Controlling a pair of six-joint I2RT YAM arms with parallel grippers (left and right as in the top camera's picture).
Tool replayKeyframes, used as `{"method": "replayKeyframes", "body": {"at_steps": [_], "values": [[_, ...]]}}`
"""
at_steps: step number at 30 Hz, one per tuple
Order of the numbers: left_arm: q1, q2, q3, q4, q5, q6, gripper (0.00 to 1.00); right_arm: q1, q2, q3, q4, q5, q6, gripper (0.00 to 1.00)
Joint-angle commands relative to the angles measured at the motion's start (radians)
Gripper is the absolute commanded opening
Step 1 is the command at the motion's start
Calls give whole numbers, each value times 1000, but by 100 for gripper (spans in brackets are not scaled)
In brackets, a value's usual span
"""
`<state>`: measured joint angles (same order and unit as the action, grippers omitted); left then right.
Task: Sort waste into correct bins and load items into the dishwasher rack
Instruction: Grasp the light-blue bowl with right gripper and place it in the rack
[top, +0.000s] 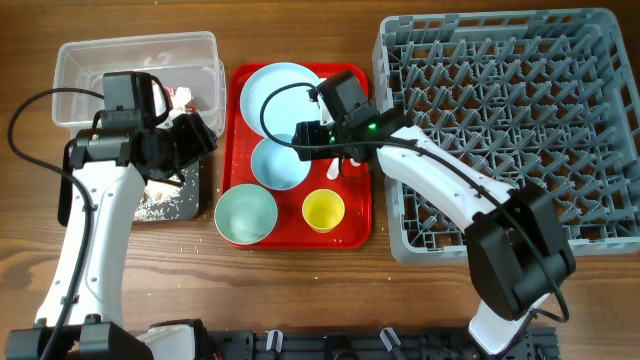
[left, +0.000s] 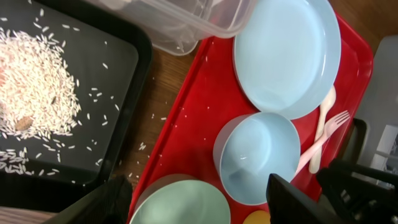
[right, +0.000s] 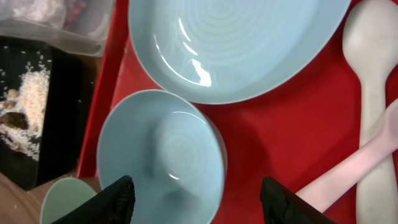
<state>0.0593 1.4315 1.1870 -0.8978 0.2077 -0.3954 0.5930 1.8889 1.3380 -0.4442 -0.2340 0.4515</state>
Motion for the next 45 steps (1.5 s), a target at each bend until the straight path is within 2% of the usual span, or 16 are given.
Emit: {"method": "replayKeyframes", "body": {"at_steps": [1, 6, 7, 11, 14, 18, 20, 21, 22, 23, 27, 30, 33, 34, 37, 45], "values": [[-3, 16, 4, -6, 9, -2, 71, 5, 27, 24, 15, 21, 23, 66], [-3, 16, 4, -6, 0, -2, 71, 6, 138, 23, 48, -19, 103, 45], [-3, 16, 4, -6, 1, -2, 71, 6, 145, 23, 60, -29, 109, 34], [-3, 16, 4, -2, 0, -2, 71, 31, 165, 23, 64, -25, 128, 4], [-3, 16, 4, -2, 1, -2, 71, 31, 147, 27, 67, -29, 151, 4], [-3, 16, 4, -4, 1, -2, 74, 10, -1, 42, 65, 43, 37, 4], [-3, 16, 4, -5, 1, -2, 75, -24, -119, 51, 65, 165, 10, 4], [-3, 16, 4, -5, 1, -2, 78, -56, -205, 51, 68, 317, -8, 4], [-3, 16, 4, -5, 1, -2, 87, -91, -277, 51, 76, 472, -52, 4], [-3, 16, 4, -5, 1, -2, 100, -127, -332, 51, 92, 617, -141, 4], [-3, 16, 4, -5, 1, -2, 100, -251, -356, 51, 203, 1079, -541, 4], [-3, 16, 4, 10, 1, -2, 100, -307, -276, 50, 376, 1114, -859, 4], [-3, 16, 4, 10, 1, -2, 100, -308, -143, 50, 499, 1118, -1271, 4], [-3, 16, 4, 10, 1, -2, 100, -308, -97, 50, 517, 1118, -1339, 4], [-3, 16, 4, 10, 1, -2, 100, -308, 5, 50, 563, 1118, -1401, 4], [-3, 16, 4, 10, 1, -2, 100, -247, 142, 45, 601, 1109, -1391, 4]]}}
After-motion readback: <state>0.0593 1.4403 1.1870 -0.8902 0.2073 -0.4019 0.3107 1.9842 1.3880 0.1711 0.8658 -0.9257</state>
